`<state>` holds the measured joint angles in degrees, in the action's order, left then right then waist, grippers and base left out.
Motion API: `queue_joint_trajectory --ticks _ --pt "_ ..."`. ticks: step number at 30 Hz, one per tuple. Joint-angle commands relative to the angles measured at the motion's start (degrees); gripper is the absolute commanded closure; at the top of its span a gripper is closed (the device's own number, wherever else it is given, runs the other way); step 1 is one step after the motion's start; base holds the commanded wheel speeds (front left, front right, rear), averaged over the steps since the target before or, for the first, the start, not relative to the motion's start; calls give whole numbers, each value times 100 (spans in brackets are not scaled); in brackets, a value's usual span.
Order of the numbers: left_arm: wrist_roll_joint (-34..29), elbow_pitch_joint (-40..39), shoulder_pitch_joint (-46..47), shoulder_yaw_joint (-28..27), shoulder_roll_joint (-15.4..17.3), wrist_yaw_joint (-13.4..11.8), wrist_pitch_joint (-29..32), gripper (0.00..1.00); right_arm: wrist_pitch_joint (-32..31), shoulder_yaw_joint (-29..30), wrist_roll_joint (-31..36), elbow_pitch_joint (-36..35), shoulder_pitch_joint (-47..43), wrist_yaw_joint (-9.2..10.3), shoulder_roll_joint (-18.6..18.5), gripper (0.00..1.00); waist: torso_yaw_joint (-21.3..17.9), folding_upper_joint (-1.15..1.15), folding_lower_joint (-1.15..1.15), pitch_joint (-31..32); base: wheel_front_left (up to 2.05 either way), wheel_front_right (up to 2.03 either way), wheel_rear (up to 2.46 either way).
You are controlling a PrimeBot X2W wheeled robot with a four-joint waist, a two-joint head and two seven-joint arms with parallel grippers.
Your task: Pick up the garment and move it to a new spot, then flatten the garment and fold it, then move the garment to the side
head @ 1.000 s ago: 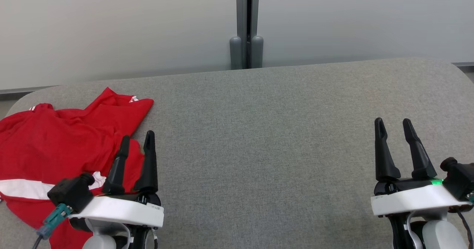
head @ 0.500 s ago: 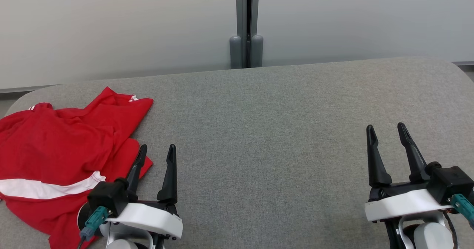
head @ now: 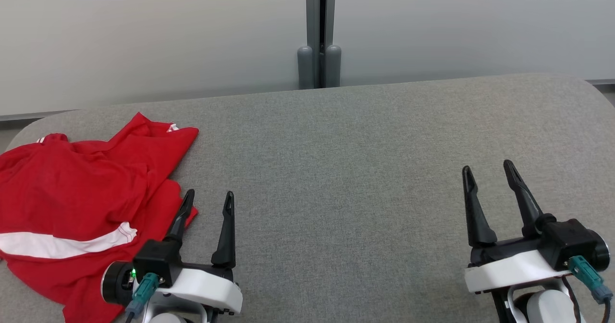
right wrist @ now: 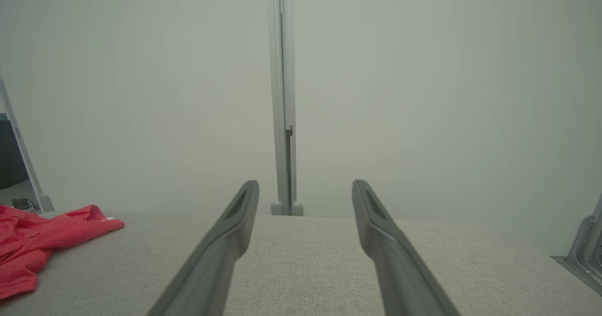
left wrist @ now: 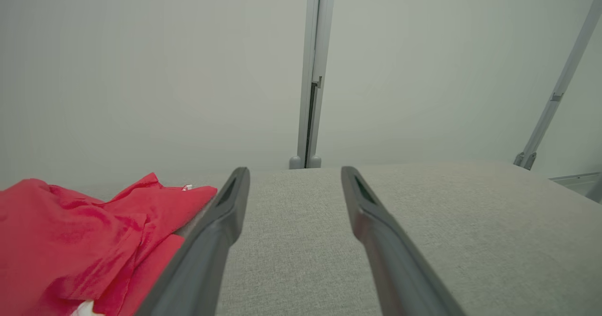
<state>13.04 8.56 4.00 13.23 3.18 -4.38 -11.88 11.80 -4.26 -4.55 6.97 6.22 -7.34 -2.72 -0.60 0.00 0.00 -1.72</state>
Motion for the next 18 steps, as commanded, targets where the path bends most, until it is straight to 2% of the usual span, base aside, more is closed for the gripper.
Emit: queue_joint_trajectory --ticks 1,18 --pt "-91 -18 91 -7 32 -44 -55 0 70 -17 50 -28 90 -21 -15 0 2 0 0 2 0 0 0" --pt "68 74 -65 -112 -24 107 -240 0 268 -231 -950 388 81 -20 -23 0 13 0 0 -19 0 0 0"
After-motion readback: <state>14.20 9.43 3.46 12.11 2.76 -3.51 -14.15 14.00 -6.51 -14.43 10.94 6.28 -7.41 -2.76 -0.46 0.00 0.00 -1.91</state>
